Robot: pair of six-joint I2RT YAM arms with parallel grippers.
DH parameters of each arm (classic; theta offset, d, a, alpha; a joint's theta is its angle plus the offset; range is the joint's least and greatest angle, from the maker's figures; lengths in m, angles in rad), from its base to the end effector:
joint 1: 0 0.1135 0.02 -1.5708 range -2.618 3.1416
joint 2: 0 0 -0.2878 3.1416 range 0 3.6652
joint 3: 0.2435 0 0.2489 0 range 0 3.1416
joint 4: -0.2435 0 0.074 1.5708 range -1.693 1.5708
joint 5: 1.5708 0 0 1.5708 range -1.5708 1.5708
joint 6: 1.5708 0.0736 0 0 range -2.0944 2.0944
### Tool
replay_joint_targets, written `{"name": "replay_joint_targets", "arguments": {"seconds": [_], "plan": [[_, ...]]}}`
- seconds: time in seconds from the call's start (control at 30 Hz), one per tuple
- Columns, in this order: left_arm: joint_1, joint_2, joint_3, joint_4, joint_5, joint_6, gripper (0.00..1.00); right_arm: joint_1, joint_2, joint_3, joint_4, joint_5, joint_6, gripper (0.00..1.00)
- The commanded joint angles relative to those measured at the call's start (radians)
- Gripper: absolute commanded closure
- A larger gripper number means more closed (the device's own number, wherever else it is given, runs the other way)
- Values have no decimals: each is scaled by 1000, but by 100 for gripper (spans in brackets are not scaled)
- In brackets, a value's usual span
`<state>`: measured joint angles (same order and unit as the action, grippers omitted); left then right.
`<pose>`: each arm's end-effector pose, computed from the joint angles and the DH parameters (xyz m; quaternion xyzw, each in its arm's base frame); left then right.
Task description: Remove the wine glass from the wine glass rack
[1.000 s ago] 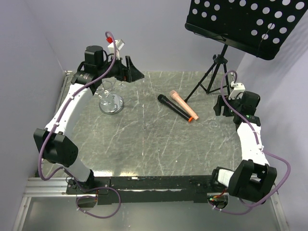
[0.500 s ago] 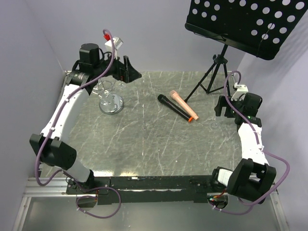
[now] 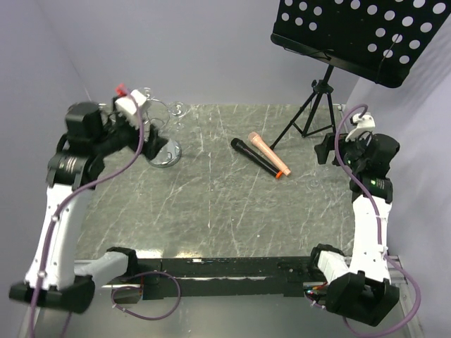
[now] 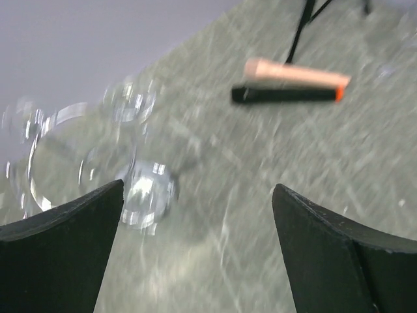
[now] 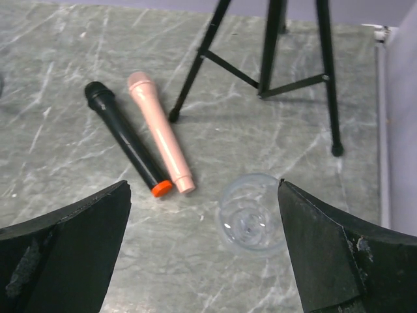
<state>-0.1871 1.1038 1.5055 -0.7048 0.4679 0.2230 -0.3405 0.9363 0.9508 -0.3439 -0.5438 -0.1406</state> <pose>0.2126 -0.0740 0.4785 0.2940 0.7394 -0.1764 0.5794 0.2198 -0.0375 0.3645 -0.0772 0.7953 0.0787 0.5962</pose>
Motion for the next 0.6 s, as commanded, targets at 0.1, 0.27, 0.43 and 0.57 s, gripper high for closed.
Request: {"name": "replay_joint_targets", "arguments": {"seconds": [0.1,0.27,0.43,0.57], "plan": [[423,-79,-178,-180,265,225,0,144,50,117,10,14,-20,0],[626,-148,-384,-105,478,387,0,239,90,167,2,50,-45,0],[650,-229,-608,174,586,380,0,279,133,232,-24,70,-42,0],[649,-196,-697,324,667,356,0,324,159,275,-27,100,-57,0]]}}
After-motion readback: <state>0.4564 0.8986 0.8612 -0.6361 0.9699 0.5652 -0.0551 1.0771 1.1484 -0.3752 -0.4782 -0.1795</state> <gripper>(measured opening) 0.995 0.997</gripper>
